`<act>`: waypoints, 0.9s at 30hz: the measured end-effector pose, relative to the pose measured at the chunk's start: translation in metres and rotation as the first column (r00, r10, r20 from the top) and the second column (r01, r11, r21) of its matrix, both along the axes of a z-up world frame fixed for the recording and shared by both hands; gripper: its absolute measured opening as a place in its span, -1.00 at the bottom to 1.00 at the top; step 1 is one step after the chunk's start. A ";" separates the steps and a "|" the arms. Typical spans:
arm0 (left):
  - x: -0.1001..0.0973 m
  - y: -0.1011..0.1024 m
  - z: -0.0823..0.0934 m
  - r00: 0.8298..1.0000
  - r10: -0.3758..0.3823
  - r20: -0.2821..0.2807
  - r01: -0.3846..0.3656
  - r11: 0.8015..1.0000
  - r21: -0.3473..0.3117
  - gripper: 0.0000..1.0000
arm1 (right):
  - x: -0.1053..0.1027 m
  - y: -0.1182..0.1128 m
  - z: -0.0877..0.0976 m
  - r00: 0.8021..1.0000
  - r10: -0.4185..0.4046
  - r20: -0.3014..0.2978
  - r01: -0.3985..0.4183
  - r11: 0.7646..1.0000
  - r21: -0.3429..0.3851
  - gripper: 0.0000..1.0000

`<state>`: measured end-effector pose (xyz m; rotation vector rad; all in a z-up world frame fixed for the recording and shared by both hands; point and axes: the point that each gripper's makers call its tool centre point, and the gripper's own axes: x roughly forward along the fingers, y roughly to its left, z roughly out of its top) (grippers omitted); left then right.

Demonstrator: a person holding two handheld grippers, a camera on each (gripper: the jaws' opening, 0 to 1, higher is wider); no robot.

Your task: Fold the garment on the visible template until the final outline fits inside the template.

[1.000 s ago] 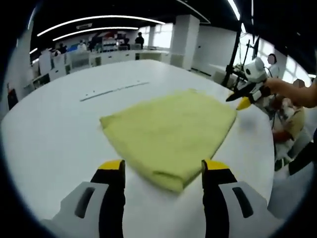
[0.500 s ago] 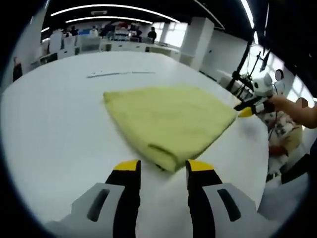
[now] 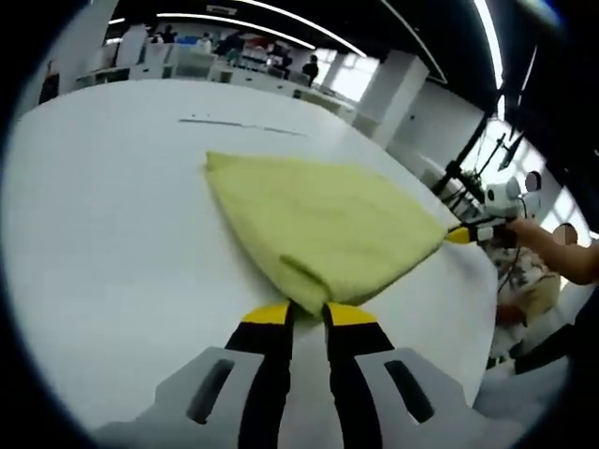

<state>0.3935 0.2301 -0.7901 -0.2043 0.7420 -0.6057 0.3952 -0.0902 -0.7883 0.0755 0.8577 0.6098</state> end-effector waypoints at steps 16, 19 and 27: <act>-0.002 0.002 0.008 0.999 -0.015 0.033 0.015 1.000 0.016 -1.00 | 0.002 -0.004 0.003 1.000 0.003 0.017 -0.003 1.000 -0.001 -1.00; -0.002 0.005 0.008 0.999 -0.019 0.034 0.018 1.000 0.020 -1.00 | 0.002 -0.005 0.004 1.000 0.001 0.018 -0.001 1.000 0.006 -1.00; -0.010 0.014 0.005 0.998 -0.048 0.033 0.045 0.996 0.077 -1.00 | -0.001 -0.009 0.006 1.000 -0.003 0.019 0.003 1.000 0.000 -1.00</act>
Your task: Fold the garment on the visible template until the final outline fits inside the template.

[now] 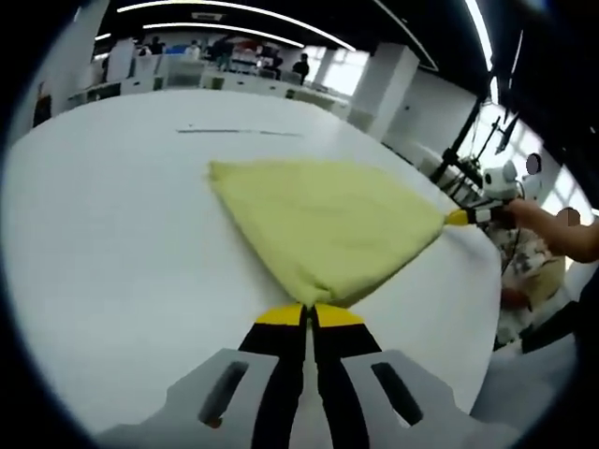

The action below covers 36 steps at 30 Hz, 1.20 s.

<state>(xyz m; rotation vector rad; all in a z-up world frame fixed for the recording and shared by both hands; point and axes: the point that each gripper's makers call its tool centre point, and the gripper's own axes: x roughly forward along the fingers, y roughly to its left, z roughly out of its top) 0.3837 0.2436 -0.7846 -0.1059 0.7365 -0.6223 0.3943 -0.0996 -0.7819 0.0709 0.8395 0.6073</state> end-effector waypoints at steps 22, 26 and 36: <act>-0.033 -0.001 -0.002 1.000 -0.028 0.002 0.028 0.999 0.031 -1.00 | -0.042 -0.006 -0.004 0.999 0.039 -0.016 -0.039 0.999 -0.007 -1.00; -0.039 -0.001 -0.002 1.000 -0.029 0.002 0.029 0.999 0.031 -1.00 | -0.049 -0.007 -0.006 0.999 0.033 -0.024 -0.033 0.999 0.003 -1.00; -0.054 -0.001 -0.002 1.000 -0.017 0.012 0.016 0.999 0.042 -1.00 | -0.061 -0.007 -0.006 1.000 0.021 -0.016 -0.021 1.000 0.009 -1.00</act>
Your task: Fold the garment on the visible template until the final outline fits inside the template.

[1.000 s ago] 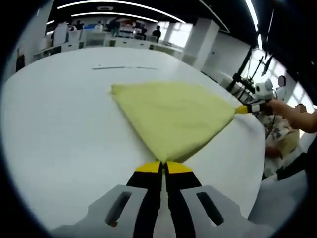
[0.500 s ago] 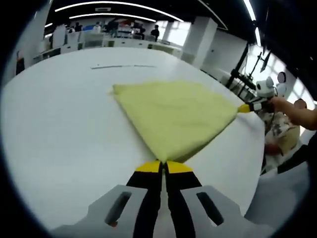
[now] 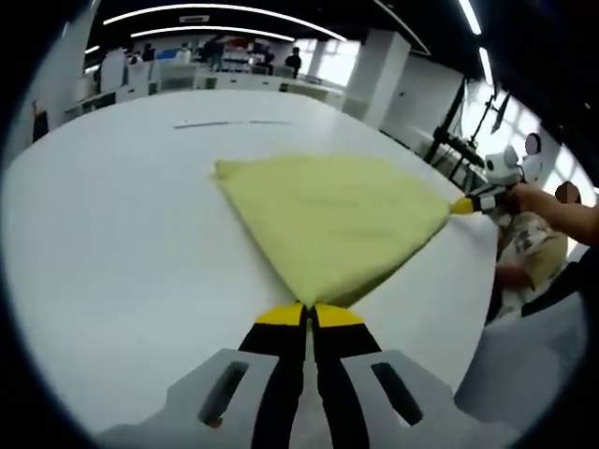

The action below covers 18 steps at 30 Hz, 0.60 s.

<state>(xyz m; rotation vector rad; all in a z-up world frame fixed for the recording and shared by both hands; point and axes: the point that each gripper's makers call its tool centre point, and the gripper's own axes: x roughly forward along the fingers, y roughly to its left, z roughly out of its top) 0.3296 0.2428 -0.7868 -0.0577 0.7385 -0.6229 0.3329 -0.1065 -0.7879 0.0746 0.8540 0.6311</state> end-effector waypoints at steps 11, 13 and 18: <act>0.000 0.006 -0.003 0.999 0.049 0.018 -0.050 0.998 0.033 -0.99 | -0.004 0.002 -0.005 1.000 -0.008 0.022 0.009 0.999 -0.035 -1.00; -0.001 0.006 -0.002 0.999 0.042 0.020 -0.043 0.998 0.039 -0.98 | -0.003 0.001 -0.005 0.999 -0.012 0.030 0.013 0.999 -0.040 -1.00; 0.000 0.009 0.002 0.998 0.054 0.037 -0.056 0.998 0.042 -0.79 | -0.001 0.000 0.001 0.999 -0.005 0.044 0.007 0.999 -0.042 -0.71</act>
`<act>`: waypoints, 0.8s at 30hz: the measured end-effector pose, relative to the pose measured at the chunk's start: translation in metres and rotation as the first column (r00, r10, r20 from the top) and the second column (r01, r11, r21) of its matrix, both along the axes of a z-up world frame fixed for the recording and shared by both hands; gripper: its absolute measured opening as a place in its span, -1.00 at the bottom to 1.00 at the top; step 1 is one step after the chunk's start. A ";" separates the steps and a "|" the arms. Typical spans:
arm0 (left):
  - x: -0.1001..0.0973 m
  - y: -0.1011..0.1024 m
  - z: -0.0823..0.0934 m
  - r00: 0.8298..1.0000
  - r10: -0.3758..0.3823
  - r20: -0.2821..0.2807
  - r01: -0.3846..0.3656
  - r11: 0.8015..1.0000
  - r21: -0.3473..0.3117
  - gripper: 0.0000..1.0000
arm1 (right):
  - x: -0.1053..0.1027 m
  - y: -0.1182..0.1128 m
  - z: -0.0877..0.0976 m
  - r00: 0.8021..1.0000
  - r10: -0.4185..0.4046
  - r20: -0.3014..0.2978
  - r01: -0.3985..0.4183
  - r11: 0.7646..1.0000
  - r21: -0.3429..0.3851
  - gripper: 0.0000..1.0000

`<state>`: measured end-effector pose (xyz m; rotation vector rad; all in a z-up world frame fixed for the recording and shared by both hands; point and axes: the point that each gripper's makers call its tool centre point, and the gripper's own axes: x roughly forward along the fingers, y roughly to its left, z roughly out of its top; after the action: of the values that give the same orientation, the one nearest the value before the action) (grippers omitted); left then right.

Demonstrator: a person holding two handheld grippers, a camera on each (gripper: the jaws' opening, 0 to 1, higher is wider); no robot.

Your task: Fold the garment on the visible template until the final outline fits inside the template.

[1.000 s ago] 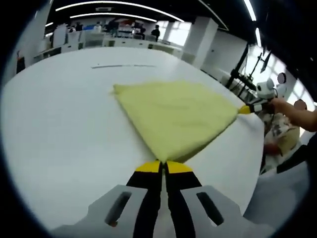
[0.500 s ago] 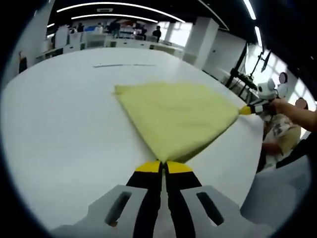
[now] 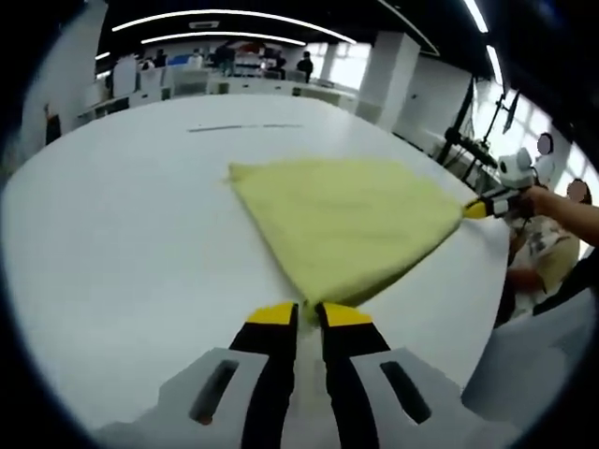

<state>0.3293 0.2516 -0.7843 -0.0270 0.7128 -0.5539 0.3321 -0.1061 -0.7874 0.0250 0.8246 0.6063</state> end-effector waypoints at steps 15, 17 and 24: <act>0.008 -0.009 0.037 0.998 0.028 0.060 -0.026 0.999 -0.040 0.22 | 0.005 0.023 0.039 0.997 0.044 0.066 -0.045 0.999 0.015 0.43; 0.007 -0.010 0.042 0.997 0.027 0.065 -0.025 0.999 -0.043 0.29 | 0.003 0.026 0.048 0.996 0.045 0.082 -0.047 0.999 0.023 0.52; 0.001 -0.011 0.065 0.995 0.027 0.100 -0.021 0.998 -0.060 0.64 | -0.003 0.033 0.069 0.991 0.057 0.118 -0.062 0.998 0.033 0.70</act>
<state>0.3305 0.2403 -0.7193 -0.0622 0.5974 -0.5489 0.3289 -0.0731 -0.7184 -0.0019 0.7024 0.6727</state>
